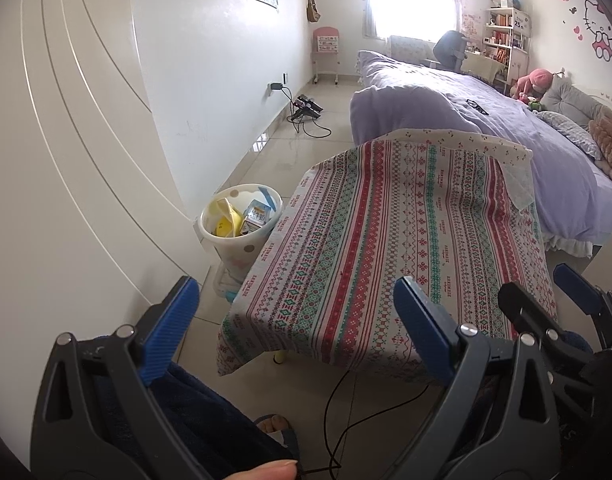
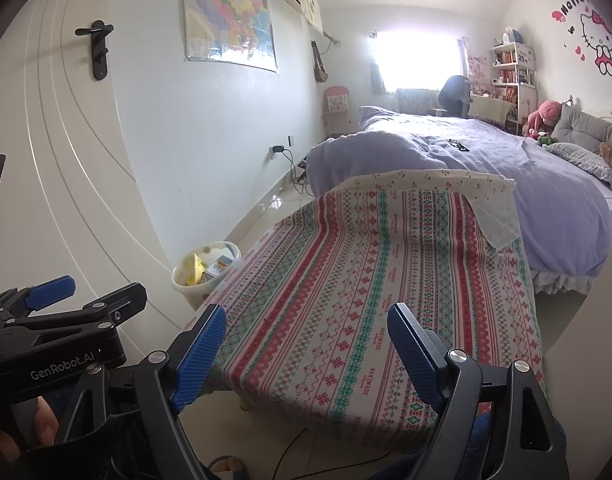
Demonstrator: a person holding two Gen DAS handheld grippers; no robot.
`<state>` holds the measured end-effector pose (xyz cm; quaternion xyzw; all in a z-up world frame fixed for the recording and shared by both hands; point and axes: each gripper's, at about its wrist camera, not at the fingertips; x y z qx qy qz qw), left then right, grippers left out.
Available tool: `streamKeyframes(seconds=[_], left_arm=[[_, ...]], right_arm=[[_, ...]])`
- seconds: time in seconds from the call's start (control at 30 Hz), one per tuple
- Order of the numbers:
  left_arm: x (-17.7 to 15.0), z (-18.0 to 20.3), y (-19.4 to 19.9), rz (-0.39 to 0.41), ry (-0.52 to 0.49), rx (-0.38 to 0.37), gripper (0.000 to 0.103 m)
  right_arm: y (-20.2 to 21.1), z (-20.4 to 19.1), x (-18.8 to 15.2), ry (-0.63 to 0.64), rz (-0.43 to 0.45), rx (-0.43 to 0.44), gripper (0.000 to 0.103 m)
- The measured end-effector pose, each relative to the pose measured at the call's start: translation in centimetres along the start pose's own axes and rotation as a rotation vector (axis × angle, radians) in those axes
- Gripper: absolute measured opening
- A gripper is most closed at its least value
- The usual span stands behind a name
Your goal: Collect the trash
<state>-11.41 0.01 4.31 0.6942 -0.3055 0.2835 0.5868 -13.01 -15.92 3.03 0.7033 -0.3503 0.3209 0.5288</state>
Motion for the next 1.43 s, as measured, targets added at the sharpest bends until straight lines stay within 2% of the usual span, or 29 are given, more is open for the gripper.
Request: streamKeyframes(seconds=[0.43, 1.43], left_arm=[[-0.09, 0.1, -0.15, -0.008, -0.003, -0.023, 0.098], [-0.12, 0.08, -0.01, -0.017, 0.003, -0.01, 0.098]], right_arm=[[-0.08, 0.14, -0.06, -0.002, -0.004, -0.001, 0.084], [-0.27, 0.13, -0.46, -0.006, -0.013, 0.002, 0.084]])
Point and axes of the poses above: each gripper's, at about its wrist camera, not at the fingertips, and y roughly against the way its jaws point, z to its right, x to its top, and after that the axes turned 8 degrees about -y, right-handed
